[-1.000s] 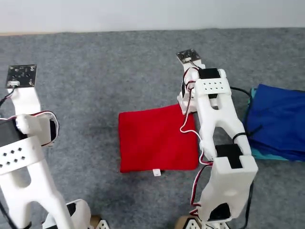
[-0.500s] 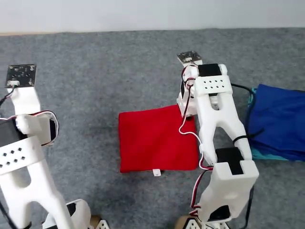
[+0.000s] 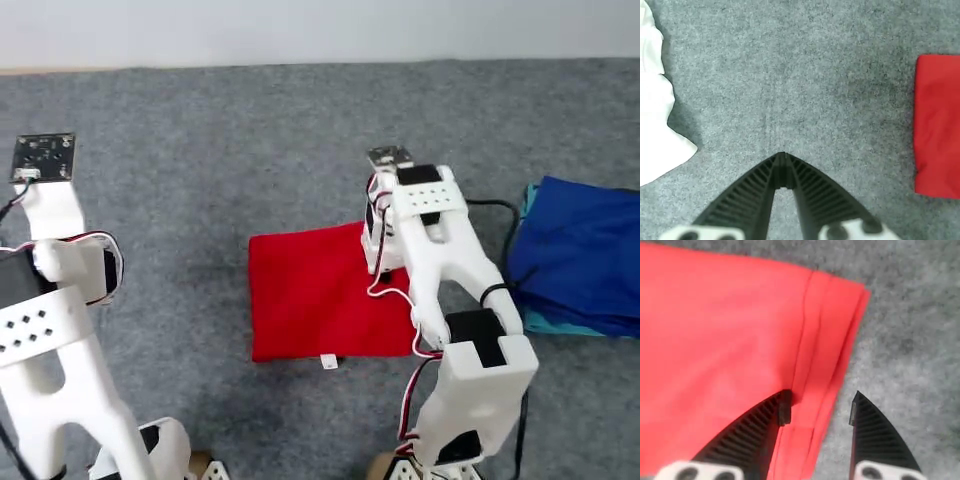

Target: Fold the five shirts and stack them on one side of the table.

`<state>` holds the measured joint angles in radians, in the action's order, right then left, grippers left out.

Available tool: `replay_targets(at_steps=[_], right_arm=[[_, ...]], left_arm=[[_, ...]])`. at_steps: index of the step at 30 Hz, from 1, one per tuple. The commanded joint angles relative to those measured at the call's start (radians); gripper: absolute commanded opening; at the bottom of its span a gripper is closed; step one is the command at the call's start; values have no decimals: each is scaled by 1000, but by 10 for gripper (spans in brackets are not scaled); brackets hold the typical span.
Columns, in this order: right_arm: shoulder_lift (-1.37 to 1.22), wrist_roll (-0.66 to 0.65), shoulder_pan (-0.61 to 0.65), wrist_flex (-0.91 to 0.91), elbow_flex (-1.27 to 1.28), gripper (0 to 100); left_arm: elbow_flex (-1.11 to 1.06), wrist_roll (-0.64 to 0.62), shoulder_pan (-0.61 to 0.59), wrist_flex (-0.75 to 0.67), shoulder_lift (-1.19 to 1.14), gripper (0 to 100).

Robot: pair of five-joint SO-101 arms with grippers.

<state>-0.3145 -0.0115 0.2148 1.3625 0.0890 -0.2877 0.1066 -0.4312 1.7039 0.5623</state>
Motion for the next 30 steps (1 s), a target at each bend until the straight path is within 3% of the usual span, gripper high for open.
replay_targets(at_steps=[1, 15, 20, 26, 30], right_arm=[[47, 8, 15, -73, 26, 209], [44, 48, 82, -213, 170, 199], [48, 43, 84, -209, 164, 24], [54, 32, 77, -203, 137, 9], [53, -46, 22, -202, 80, 9]], left_arm=[[10, 2, 6, -18, 29, 2], [8, 2, 6, -23, 25, 2], [8, 2, 6, -17, 29, 2], [7, 2, 6, -15, 31, 2], [7, 2, 6, -15, 31, 2]])
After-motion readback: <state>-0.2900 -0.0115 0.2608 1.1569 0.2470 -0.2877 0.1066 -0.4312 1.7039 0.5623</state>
